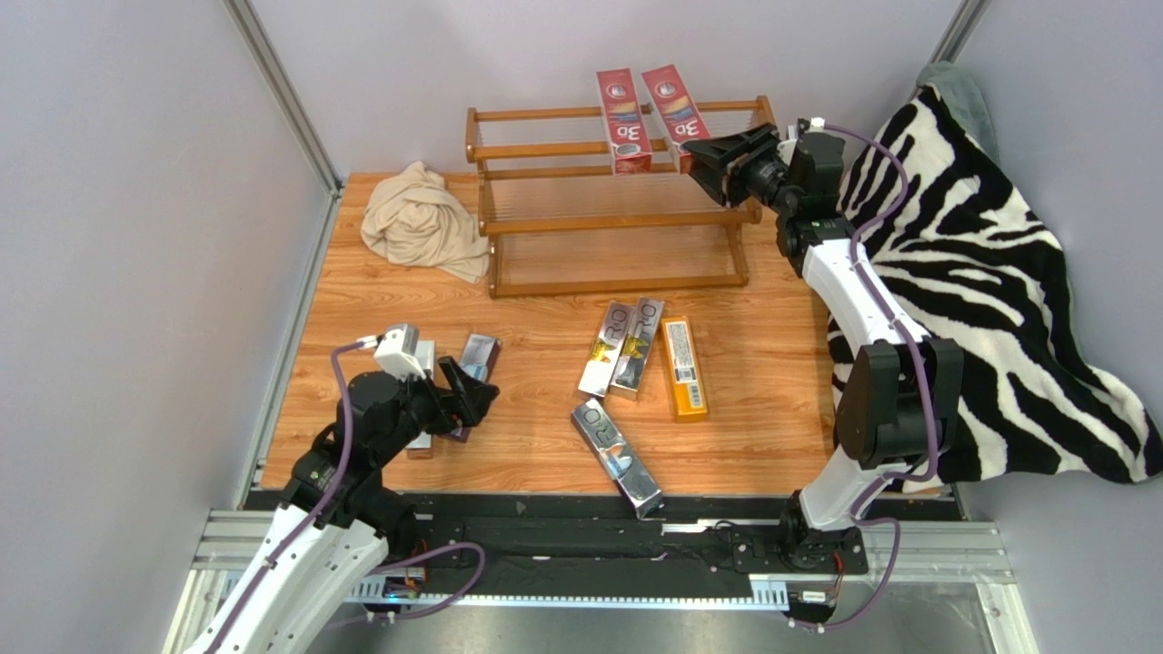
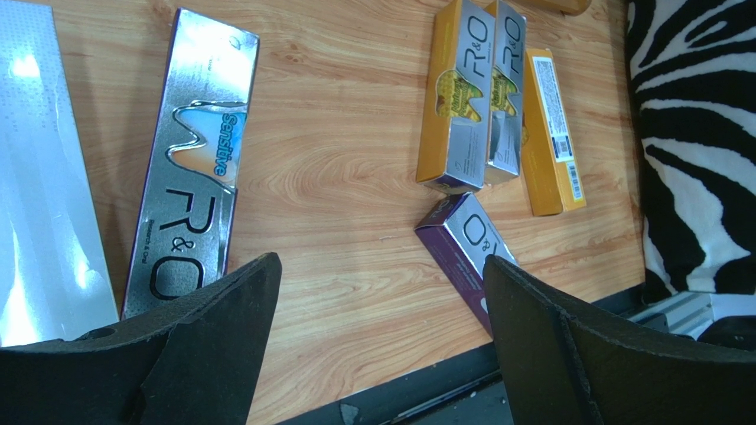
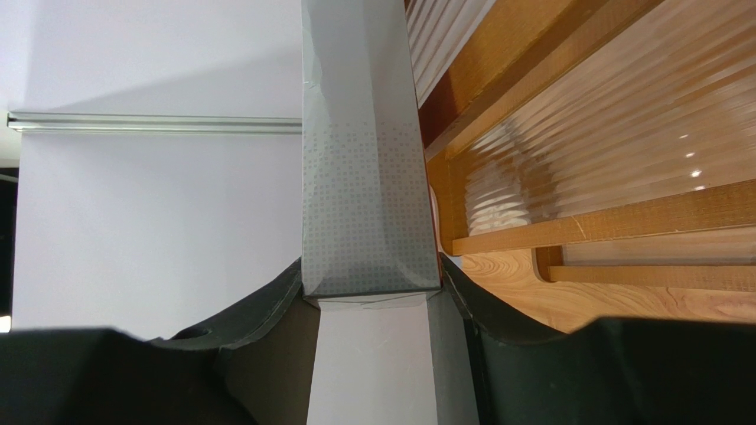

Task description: Place and organize the toothpastes onto the shelf

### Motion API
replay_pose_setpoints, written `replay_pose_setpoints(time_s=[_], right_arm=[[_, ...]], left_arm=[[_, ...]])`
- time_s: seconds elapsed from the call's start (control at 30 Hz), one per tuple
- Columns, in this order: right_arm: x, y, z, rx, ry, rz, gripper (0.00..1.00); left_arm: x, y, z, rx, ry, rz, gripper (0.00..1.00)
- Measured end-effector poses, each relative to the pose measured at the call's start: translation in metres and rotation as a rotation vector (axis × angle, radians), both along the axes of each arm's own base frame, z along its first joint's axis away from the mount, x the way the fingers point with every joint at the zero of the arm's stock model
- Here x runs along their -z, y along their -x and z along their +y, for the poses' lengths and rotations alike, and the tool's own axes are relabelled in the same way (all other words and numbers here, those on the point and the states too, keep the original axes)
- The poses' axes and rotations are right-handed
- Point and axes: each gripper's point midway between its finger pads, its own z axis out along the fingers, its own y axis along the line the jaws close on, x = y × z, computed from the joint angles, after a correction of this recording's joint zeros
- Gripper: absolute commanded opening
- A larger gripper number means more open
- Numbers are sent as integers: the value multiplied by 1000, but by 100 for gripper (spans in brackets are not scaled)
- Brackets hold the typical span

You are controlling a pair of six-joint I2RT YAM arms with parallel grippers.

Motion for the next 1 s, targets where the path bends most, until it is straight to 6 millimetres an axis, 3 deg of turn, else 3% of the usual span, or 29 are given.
replay_pose_setpoints(time_s=[0.37,0.6,0.83,1.0], right_arm=[[9,-11,15,-35,-72,-3,19],[10,-10,27,-69,-97,-20,35],[12,-8,28,-80,-109,-36,37],[12,-7,31,-87,-112,-39,45]], left_arm=[[2,0,-3,14,6,-2,93],[8,0,-4,23,0,7,93],[9,0,-4,25,-6,10,93],[10,-2,-5,26,-5,7,93]])
